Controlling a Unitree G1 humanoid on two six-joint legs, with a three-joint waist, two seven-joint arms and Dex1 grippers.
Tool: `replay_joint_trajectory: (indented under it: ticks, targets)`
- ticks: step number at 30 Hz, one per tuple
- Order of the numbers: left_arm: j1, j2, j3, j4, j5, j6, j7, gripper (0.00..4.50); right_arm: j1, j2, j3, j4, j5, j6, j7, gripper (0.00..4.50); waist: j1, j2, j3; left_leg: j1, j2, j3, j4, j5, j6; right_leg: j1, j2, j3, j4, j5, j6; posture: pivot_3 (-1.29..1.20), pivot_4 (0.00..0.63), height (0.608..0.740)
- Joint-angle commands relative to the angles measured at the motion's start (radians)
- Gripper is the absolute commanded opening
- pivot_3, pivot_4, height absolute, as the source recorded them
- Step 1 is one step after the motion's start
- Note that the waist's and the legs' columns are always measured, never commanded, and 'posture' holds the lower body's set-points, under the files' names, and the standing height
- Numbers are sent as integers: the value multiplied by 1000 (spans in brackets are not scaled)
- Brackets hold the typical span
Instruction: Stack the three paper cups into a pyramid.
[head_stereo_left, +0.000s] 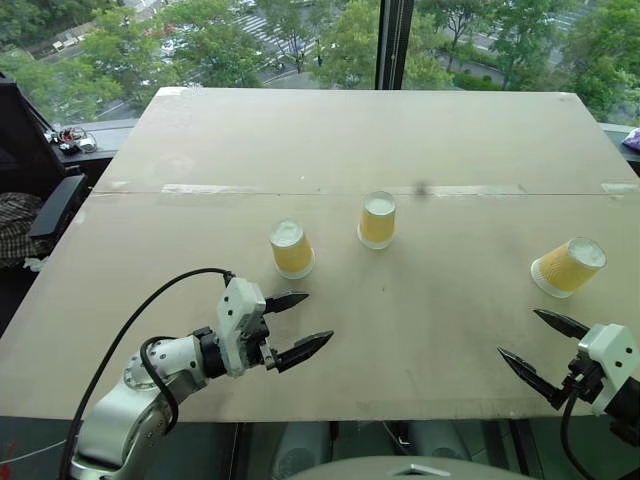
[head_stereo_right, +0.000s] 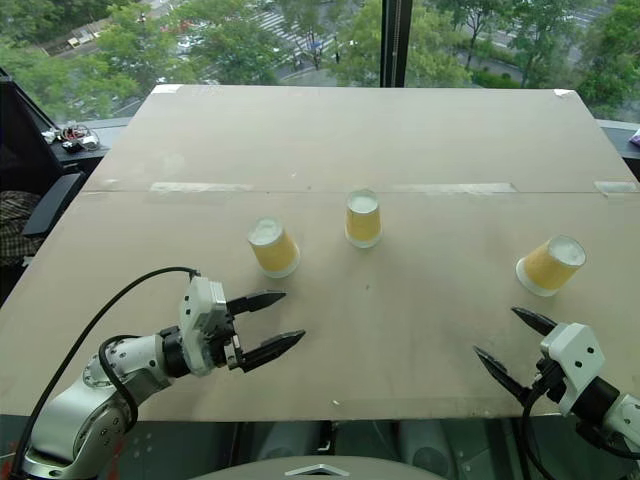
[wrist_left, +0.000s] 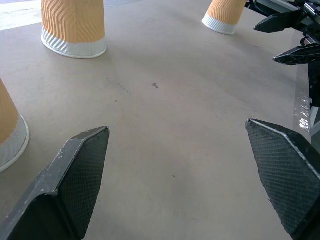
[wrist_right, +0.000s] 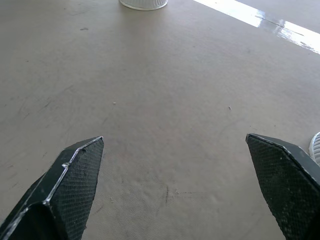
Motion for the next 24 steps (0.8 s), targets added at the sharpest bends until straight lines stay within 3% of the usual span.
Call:
replay_joint_trajectory:
  ticks: [1, 14, 24]
  targets:
    - [-19, -2, 18, -2, -23, 1, -3, 4484, 8, 4, -9, -32, 12, -10, -13, 4500, 2, 0, 0, 0, 0, 0, 0, 0, 0, 0, 0, 0, 0, 0, 0, 0, 150, 740]
    - [-69, -34, 19, 41, -32, -44, -47, 4484, -72, 64, 57, -170, 42, 60, -143, 4500, 6, 0, 0, 0, 0, 0, 0, 0, 0, 0, 0, 0, 0, 0, 0, 0, 150, 740]
    - [-91, -52, 9, 30, -34, -41, -51, 4484, -142, 29, 143, -239, 32, 147, -186, 4500, 6, 0, 0, 0, 0, 0, 0, 0, 0, 0, 1, 0, 0, 0, 0, 0, 150, 740]
